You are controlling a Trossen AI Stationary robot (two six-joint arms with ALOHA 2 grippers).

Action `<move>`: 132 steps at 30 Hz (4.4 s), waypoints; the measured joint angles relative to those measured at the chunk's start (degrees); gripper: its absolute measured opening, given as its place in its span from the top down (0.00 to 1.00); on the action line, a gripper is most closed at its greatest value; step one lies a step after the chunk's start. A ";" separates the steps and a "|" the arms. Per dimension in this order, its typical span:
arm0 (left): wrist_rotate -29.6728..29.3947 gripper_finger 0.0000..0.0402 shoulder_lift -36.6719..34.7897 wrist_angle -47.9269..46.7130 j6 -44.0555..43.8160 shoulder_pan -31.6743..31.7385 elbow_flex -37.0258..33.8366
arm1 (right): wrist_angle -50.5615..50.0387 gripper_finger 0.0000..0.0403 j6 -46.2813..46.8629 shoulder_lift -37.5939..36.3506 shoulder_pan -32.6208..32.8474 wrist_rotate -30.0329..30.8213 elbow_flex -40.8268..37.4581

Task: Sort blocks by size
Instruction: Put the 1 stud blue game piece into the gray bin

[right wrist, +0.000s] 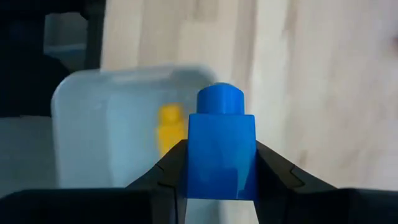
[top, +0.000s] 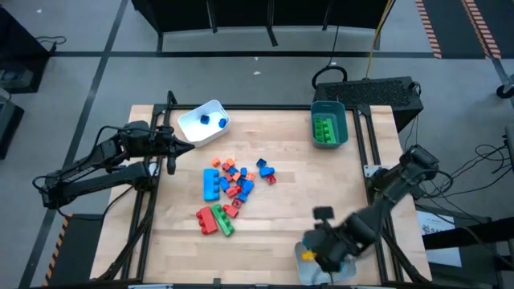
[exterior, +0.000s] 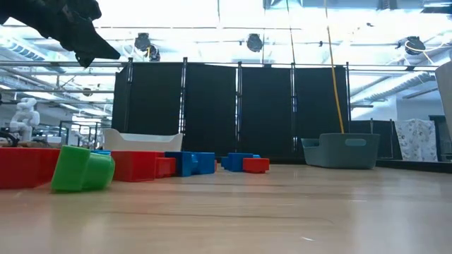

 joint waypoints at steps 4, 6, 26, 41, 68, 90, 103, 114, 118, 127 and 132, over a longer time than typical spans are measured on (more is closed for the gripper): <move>-0.04 0.97 0.00 0.01 0.02 0.00 0.00 | 0.42 0.73 12.53 0.00 5.73 3.34 -2.48; -0.09 0.97 -0.02 0.03 0.02 0.00 0.00 | 0.61 0.73 18.83 0.00 7.80 5.09 -4.45; -0.17 0.97 0.00 0.36 0.04 -0.02 0.00 | 18.58 0.40 36.60 0.02 11.31 0.68 -17.72; -0.17 0.97 -0.02 0.38 0.11 -0.02 0.00 | 6.12 0.41 3.34 -6.69 0.91 18.22 -0.01; -0.17 0.97 -0.02 0.14 0.48 0.00 0.00 | 44.13 0.44 -68.95 10.51 -38.57 -3.00 -9.80; -0.18 0.97 0.00 0.12 0.70 0.00 0.00 | 43.57 0.44 -86.17 24.23 -41.90 -3.78 -2.22; -0.17 0.97 -0.01 0.12 1.64 0.00 0.00 | 44.19 0.66 -84.33 24.61 -42.55 -3.39 -2.14; -0.19 0.97 -0.02 0.10 1.62 -0.02 0.00 | 41.16 0.75 -77.92 23.54 -41.07 -3.43 -2.13; -0.19 0.97 -0.02 0.03 1.62 -0.02 0.00 | 33.06 0.75 -73.75 22.93 -39.50 -3.32 0.49; -0.20 0.97 -0.02 0.03 1.62 0.00 0.00 | 14.46 0.75 -63.53 21.24 -33.75 -3.32 9.79; -0.17 0.97 -0.02 0.01 1.62 -0.02 0.00 | 0.82 0.75 -53.54 19.70 -29.61 -3.31 15.34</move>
